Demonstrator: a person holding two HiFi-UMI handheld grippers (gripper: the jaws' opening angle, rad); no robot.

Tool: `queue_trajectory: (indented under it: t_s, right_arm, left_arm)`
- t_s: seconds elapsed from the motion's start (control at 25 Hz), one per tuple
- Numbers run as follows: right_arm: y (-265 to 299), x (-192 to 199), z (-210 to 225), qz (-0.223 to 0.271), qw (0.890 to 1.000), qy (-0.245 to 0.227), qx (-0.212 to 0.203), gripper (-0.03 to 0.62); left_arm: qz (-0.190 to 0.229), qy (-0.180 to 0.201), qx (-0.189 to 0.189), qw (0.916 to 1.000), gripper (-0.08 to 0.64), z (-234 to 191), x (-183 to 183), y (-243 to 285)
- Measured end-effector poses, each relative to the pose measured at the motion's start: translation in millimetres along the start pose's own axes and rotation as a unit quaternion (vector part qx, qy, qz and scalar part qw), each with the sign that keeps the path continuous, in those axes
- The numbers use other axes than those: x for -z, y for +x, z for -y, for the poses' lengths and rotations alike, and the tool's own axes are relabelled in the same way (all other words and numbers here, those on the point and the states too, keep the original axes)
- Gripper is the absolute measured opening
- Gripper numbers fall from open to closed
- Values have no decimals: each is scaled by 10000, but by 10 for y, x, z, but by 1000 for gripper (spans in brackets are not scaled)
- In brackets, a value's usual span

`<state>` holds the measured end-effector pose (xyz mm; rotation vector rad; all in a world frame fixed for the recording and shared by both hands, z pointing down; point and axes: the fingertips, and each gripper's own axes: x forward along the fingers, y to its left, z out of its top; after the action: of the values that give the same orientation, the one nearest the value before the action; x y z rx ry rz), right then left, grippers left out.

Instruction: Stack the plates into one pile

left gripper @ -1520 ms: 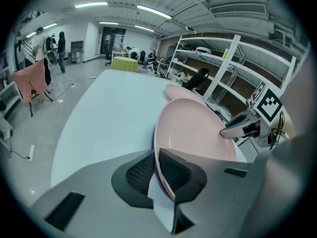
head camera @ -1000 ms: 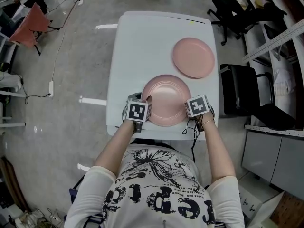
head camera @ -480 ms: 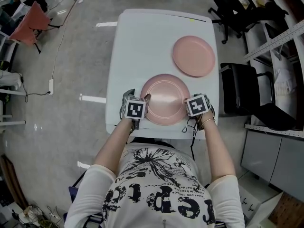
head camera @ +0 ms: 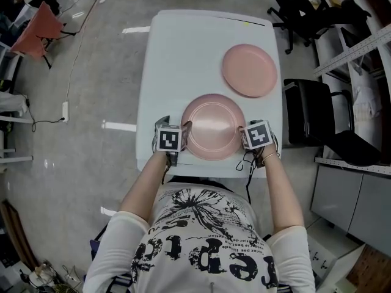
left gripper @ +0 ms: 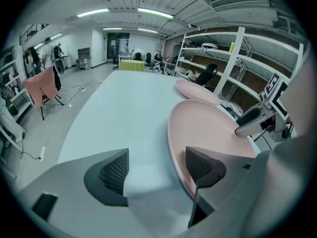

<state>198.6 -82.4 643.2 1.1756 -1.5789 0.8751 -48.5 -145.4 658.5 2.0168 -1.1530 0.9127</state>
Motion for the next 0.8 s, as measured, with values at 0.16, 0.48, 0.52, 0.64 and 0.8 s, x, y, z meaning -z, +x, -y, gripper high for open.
queue_trajectory:
  t_s: [0.16,0.48,0.52,0.64,0.8]
  right_arm:
    - [-97,-119,-124,243,9995,157,-89,216]
    - [-317,-410,-216,774,9951,585,195,87]
    - [-351,-442,-217,868,9935,697,228,58]
    - [-442,-495,-179,1128,9888,911,347,8]
    - [-532,-546,-153,1552,9840,815,329,6]
  left_arm:
    - [-16,105,96,9999,379,-37,3,-9]
    - [367,209,577,9974,310,-2,-308,-228]
    - [505,172,627,9966,270,-1,-392,-279]
    - [765,149,706,9945,167,39,-605,-381]
    - [970,-27,846,9917,11,135,-758,-427]
